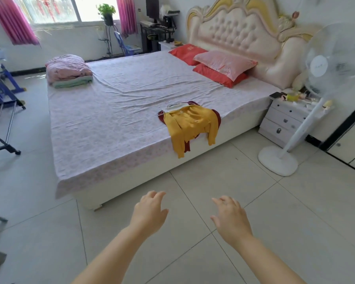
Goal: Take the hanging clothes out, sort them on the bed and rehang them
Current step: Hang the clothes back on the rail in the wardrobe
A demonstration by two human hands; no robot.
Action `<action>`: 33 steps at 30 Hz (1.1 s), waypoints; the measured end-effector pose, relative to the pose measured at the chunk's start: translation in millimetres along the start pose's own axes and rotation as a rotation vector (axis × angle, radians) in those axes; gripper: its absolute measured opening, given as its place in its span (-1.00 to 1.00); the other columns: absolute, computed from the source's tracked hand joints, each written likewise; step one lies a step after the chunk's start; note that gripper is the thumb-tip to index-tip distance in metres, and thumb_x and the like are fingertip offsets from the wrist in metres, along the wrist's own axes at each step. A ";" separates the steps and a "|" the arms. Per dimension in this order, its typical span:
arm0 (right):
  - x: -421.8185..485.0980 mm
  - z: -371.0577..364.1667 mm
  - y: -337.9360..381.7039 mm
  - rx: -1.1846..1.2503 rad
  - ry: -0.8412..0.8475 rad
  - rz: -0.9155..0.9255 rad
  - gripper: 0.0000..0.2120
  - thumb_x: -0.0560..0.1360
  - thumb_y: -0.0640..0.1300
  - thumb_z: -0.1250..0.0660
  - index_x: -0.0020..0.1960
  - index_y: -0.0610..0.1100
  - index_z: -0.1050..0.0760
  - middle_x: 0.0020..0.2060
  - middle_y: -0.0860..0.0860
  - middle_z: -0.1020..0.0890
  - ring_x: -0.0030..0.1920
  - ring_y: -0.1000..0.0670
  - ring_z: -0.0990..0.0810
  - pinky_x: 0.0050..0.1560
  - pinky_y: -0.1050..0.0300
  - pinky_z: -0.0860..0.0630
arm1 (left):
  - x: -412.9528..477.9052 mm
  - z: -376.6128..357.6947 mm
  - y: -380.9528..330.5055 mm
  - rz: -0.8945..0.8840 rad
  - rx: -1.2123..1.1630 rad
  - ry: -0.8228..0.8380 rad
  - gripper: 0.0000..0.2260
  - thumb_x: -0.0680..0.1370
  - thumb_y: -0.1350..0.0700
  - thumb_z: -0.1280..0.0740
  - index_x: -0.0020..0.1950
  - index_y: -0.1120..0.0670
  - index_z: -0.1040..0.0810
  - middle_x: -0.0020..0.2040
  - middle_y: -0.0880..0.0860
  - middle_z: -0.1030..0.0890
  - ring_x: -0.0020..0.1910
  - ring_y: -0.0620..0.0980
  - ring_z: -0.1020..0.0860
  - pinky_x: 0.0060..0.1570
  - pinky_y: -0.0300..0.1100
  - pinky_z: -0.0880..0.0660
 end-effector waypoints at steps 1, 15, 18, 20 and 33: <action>21.9 7.3 -7.8 -0.009 0.004 0.010 -0.51 0.54 0.07 -0.19 0.43 0.04 -0.19 0.34 0.05 -0.30 0.32 0.01 -0.28 0.24 0.18 -0.25 | 18.9 4.6 -8.2 0.002 0.004 -0.005 -0.52 0.57 -0.02 -0.19 0.46 -0.01 -0.16 0.40 -0.01 -0.27 0.36 0.02 -0.26 0.27 -0.13 -0.26; 308.2 40.5 -81.2 -0.001 0.055 0.065 -0.52 0.56 0.04 -0.17 0.44 0.00 -0.18 0.32 0.05 -0.31 0.32 0.01 -0.27 0.24 0.17 -0.26 | 304.7 34.2 -56.8 0.045 -0.051 0.006 -0.52 0.55 0.02 -0.22 0.45 -0.03 -0.19 0.40 0.00 -0.28 0.36 0.02 -0.27 0.26 -0.12 -0.29; 373.1 51.8 -92.4 0.003 0.068 0.049 -0.52 0.56 0.03 -0.18 0.44 -0.01 -0.19 0.33 0.05 -0.32 0.32 0.01 -0.28 0.26 0.18 -0.25 | 373.3 49.8 -62.3 0.069 -0.070 0.037 -0.53 0.54 0.04 -0.21 0.43 -0.03 -0.21 0.38 0.00 -0.29 0.34 0.03 -0.28 0.22 -0.12 -0.32; 413.9 61.7 -97.4 -0.003 0.064 0.051 -0.52 0.56 0.03 -0.18 0.44 -0.01 -0.19 0.33 0.04 -0.32 0.33 0.01 -0.28 0.27 0.18 -0.24 | 414.4 62.9 -69.4 0.055 -0.064 0.034 -0.57 0.54 0.04 -0.22 0.40 -0.03 -0.24 0.36 0.01 -0.32 0.32 0.03 -0.31 0.20 -0.11 -0.35; 664.3 75.3 -137.3 0.028 0.153 0.187 -0.51 0.54 0.04 -0.22 0.43 -0.02 -0.23 0.29 0.05 -0.36 0.31 0.02 -0.28 0.33 0.13 -0.21 | 634.8 91.9 -89.7 0.201 -0.125 0.020 -0.50 0.55 0.00 -0.24 0.46 -0.02 -0.17 0.40 0.00 -0.27 0.33 0.01 -0.31 0.22 -0.13 -0.37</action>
Point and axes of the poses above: each hand's wrist, its own x-axis towards the middle knuckle, its own z-axis out of the back of the hand, y = z × x, the point moved 2 cm from there along x, towards the middle knuckle
